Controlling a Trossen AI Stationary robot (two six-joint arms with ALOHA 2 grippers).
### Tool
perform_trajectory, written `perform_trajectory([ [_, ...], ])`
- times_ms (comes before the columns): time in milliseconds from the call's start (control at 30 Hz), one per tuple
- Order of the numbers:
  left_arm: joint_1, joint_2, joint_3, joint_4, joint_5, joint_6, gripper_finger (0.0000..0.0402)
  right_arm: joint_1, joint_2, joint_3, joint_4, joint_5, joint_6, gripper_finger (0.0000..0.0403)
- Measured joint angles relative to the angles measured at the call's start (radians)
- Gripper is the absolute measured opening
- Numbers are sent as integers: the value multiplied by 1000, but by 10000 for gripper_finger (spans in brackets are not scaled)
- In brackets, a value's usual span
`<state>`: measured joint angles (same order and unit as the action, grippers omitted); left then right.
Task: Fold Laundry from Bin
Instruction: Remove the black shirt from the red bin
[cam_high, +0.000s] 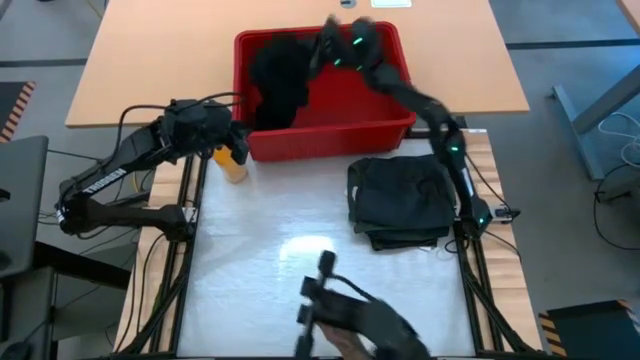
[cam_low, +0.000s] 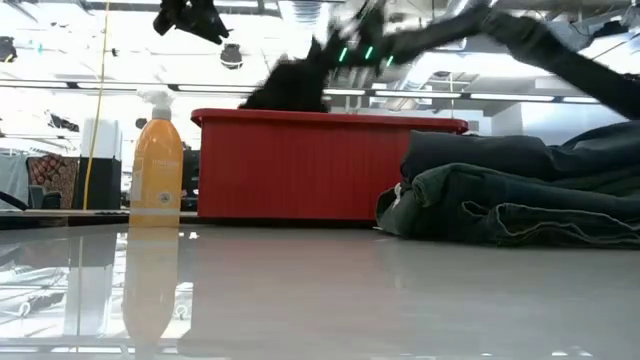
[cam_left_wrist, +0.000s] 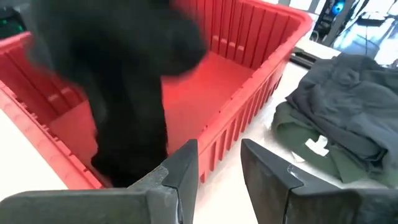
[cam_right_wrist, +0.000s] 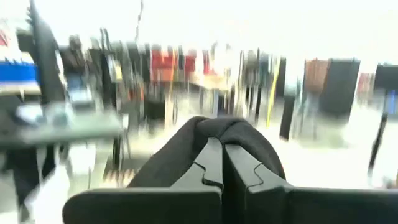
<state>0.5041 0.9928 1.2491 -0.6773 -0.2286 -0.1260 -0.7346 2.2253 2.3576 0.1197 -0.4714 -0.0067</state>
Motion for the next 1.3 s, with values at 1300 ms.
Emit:
perform_trajectory([
  [1300,-314,-203,-319,407,383,-252,110,1046,-779,-173,-953,182,-318,17],
])
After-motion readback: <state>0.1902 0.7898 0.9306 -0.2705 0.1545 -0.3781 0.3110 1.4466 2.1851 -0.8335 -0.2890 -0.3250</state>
